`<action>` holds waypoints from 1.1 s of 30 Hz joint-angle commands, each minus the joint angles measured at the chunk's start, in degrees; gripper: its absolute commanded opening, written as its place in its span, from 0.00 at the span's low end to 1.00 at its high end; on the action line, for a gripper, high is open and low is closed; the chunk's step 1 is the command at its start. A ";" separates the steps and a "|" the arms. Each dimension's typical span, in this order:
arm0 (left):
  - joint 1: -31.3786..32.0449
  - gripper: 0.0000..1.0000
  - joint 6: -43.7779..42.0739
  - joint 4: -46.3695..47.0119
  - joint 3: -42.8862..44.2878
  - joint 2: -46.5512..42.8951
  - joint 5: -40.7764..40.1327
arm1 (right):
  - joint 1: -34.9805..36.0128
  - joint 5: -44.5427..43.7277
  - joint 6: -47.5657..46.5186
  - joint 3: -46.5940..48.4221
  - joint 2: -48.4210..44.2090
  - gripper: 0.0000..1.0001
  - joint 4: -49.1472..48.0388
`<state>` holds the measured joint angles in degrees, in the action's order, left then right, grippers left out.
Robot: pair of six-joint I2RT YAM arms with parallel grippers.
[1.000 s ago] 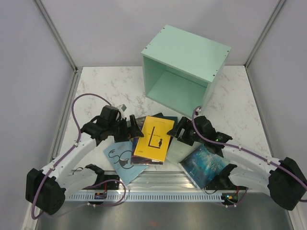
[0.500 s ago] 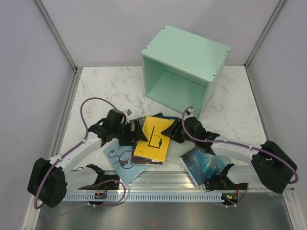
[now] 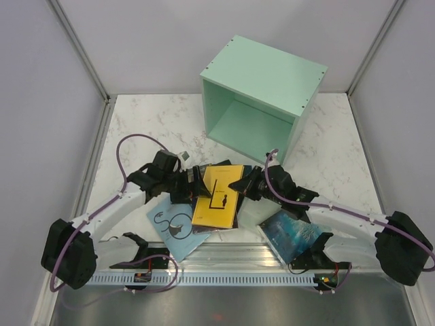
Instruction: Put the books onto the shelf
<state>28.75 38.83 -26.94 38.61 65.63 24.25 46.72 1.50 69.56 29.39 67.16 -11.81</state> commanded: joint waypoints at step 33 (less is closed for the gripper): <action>-4.32 1.00 -8.77 -19.03 16.67 -14.65 -8.96 | -35.25 8.76 -27.29 96.29 20.79 0.00 53.03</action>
<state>24.75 31.35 -45.36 52.84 52.07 15.00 19.22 -1.83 40.01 119.81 84.16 43.09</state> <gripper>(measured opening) 0.995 0.162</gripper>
